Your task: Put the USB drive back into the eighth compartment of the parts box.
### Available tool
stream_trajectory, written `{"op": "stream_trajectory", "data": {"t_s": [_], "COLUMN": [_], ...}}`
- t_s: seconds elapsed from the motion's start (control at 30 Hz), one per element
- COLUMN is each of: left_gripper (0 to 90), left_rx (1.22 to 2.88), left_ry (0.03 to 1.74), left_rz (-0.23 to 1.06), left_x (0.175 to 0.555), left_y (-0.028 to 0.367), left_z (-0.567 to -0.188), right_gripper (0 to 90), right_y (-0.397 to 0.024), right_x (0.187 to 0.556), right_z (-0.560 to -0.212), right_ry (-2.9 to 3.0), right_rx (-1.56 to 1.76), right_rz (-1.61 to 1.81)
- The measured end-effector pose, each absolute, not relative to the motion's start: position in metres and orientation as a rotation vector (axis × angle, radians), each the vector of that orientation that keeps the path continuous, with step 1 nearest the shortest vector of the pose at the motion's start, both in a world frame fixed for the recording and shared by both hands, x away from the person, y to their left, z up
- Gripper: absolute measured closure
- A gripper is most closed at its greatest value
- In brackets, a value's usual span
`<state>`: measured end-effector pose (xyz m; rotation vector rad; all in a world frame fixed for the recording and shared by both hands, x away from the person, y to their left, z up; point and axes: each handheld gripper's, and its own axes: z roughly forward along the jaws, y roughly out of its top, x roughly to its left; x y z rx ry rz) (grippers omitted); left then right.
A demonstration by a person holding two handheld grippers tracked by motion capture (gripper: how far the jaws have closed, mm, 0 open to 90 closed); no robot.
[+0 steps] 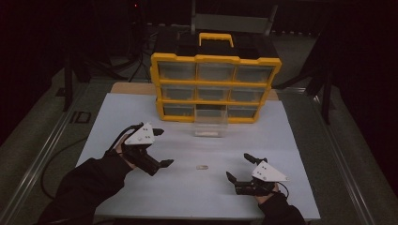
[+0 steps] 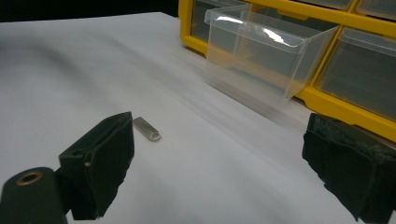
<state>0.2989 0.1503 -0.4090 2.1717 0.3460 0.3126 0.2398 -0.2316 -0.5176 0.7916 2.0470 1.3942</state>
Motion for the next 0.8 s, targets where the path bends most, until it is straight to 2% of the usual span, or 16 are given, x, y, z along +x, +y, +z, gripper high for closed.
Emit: {"op": "stream_trajectory", "data": {"t_s": [0.8], "left_gripper": [0.3], "left_rx": [2.264], "left_ry": [0.259], "left_rz": [0.215], "left_x": [0.317], "left_y": [0.094], "left_z": [-0.432], "right_gripper": [9.3], "right_y": [-0.231], "right_x": [0.241], "right_z": [-0.518], "right_ry": [2.047], "right_rx": [0.791], "right_rz": [1.404]}}
